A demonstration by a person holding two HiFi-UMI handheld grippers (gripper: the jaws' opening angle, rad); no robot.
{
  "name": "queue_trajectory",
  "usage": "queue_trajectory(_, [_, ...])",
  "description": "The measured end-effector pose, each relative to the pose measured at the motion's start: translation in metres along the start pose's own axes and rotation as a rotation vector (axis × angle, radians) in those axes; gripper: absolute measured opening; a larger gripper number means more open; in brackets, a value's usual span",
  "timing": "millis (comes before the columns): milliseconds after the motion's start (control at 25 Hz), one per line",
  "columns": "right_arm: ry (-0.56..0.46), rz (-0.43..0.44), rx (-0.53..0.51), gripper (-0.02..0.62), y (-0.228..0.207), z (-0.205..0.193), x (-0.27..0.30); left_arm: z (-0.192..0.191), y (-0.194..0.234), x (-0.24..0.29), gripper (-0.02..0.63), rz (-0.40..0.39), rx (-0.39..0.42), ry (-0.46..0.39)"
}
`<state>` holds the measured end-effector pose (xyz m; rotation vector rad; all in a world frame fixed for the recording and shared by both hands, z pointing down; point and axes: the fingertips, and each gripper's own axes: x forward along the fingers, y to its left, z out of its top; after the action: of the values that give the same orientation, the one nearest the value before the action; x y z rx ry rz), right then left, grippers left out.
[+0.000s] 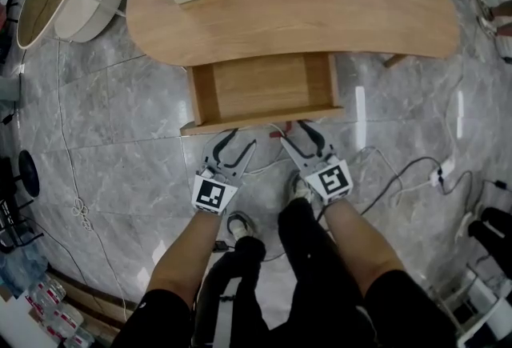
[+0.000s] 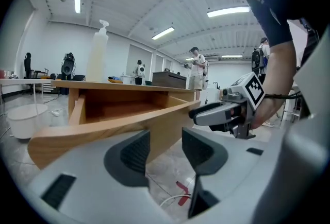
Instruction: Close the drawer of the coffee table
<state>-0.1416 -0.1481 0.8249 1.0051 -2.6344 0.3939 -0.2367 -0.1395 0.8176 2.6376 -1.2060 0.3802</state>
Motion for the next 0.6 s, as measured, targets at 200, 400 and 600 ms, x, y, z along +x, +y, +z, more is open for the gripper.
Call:
queue_trajectory(200, [-0.011, 0.007, -0.002, 0.192, -0.001, 0.002, 0.001, 0.004, 0.001, 0.005, 0.170, 0.023, -0.023, 0.001])
queue_trajectory(400, [-0.050, 0.003, 0.011, 0.192, -0.014, 0.021, 0.009, 0.022, 0.011, 0.015, 0.170, 0.033, -0.023, -0.026])
queue_trajectory(600, [-0.074, 0.001, -0.013, 0.192, -0.029, 0.039, 0.025, 0.038, 0.029, 0.029, 0.170, 0.049, -0.028, -0.053])
